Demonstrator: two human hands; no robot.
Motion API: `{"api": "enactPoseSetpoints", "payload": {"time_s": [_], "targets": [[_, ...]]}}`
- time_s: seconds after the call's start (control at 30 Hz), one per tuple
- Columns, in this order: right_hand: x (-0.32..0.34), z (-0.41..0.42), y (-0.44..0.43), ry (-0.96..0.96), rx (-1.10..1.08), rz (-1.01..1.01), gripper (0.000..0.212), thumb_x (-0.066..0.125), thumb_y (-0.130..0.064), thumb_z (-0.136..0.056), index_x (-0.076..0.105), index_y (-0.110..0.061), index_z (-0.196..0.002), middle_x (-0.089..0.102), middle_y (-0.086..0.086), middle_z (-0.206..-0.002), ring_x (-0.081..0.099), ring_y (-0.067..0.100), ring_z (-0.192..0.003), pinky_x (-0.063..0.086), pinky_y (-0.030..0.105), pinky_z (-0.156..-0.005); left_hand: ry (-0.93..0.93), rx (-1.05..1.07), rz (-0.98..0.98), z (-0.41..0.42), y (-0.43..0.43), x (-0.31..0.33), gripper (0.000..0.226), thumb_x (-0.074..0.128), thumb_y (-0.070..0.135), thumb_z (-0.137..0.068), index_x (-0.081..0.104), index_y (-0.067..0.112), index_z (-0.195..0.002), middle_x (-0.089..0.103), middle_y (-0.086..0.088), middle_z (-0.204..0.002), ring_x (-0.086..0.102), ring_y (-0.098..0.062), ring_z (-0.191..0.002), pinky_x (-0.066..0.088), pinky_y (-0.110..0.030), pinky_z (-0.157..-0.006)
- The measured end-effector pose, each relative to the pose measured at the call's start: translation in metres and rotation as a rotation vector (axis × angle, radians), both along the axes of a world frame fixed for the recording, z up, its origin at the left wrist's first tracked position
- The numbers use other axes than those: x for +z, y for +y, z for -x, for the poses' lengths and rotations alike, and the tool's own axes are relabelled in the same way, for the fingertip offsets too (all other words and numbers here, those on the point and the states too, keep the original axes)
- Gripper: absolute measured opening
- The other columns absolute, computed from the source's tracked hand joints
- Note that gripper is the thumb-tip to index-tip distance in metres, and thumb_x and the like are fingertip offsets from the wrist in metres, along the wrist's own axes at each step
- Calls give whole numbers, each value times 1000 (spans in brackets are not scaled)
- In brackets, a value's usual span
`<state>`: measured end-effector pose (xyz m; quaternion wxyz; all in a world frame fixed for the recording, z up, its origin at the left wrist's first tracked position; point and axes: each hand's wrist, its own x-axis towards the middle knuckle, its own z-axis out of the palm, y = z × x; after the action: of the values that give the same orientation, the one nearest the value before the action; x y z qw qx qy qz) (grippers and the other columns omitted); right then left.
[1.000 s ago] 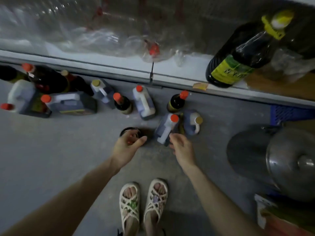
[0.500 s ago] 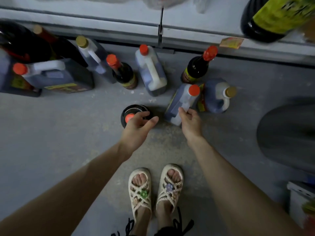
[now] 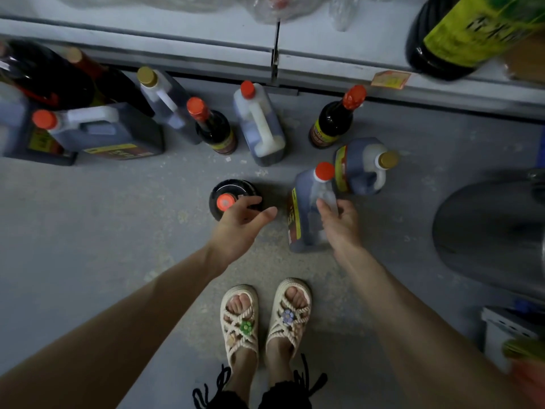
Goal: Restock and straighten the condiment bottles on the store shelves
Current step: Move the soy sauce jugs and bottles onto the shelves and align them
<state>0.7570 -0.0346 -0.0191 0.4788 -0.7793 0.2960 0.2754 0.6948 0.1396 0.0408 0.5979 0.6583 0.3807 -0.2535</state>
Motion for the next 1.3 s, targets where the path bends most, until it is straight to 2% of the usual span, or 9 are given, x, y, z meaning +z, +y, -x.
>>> {"api": "enactPoseSetpoints", "payload": {"time_s": [0.27,0.4,0.53,0.63,0.77,0.93,1.07,1.2,1.3], "targets": [[98,17,-21,-50,48,-59,18,68,-19,-89,53,-15,-79,50,-1,-62,44,7,-49,37,16,-47,-50,13,36,3,-10,63,52,65,32,-89,47,16,-135,64,-2,-107,62,-14,-99,48,-24,-78],[182,4,-26,-76,135,-101,21,71,-19,-87,52,-13,-78,46,0,-59,40,8,-47,35,16,-44,-140,-31,7,-1,-10,116,50,69,27,-87,48,14,-130,64,3,-94,60,-6,-83,48,-15,-71],[283,-17,-26,-128,265,-128,24,74,-20,-84,52,-15,-74,47,2,-56,39,2,-36,32,14,-38,-237,-79,13,-8,-10,189,58,74,19,-83,46,14,-133,62,-9,-113,60,-14,-92,48,-13,-66],[383,-28,-22,-231,321,-160,24,75,-20,-83,54,-14,-75,45,2,-53,34,4,-35,28,15,-38,-371,-132,-17,-14,-7,270,73,79,15,-77,42,13,-139,56,-7,-119,54,-15,-101,45,-19,-79],[505,-40,-11,-360,402,-217,23,78,-15,-80,57,-6,-84,40,-3,-43,30,5,-35,25,16,-37,-526,-215,-20,-23,2,373,79,81,3,-71,41,14,-138,57,1,-120,56,-10,-104,48,-7,-69],[674,-38,-1,-558,544,-192,23,83,-22,-73,67,-6,-74,41,-5,-42,30,6,-40,26,16,-40,-710,-287,19,-27,10,519,73,77,-12,-69,44,14,-129,62,11,-104,62,16,-80,47,-6,-66],[804,-30,2,-727,650,-151,24,84,-26,-70,68,-9,-66,43,2,-53,33,9,-46,26,18,-43,-858,-350,-44,-30,24,637,97,95,20,-51,46,16,-135,66,3,-120,65,-7,-107,54,-24,-84],[911,-17,6,-914,710,-111,44,84,-31,-66,69,8,-82,45,2,-54,34,6,-45,27,18,-44,-971,-286,-90,-18,34,751,103,93,30,-36,48,22,-128,66,0,-117,66,-14,-104,55,-33,-86],[966,-13,8,-1016,755,-94,34,85,-34,-63,72,-4,-73,53,3,-60,39,6,-46,31,20,-45,-1061,-258,-138,-12,39,809,96,92,30,-38,49,24,-124,67,3,-113,67,-11,-100,54,-31,-85]]}}
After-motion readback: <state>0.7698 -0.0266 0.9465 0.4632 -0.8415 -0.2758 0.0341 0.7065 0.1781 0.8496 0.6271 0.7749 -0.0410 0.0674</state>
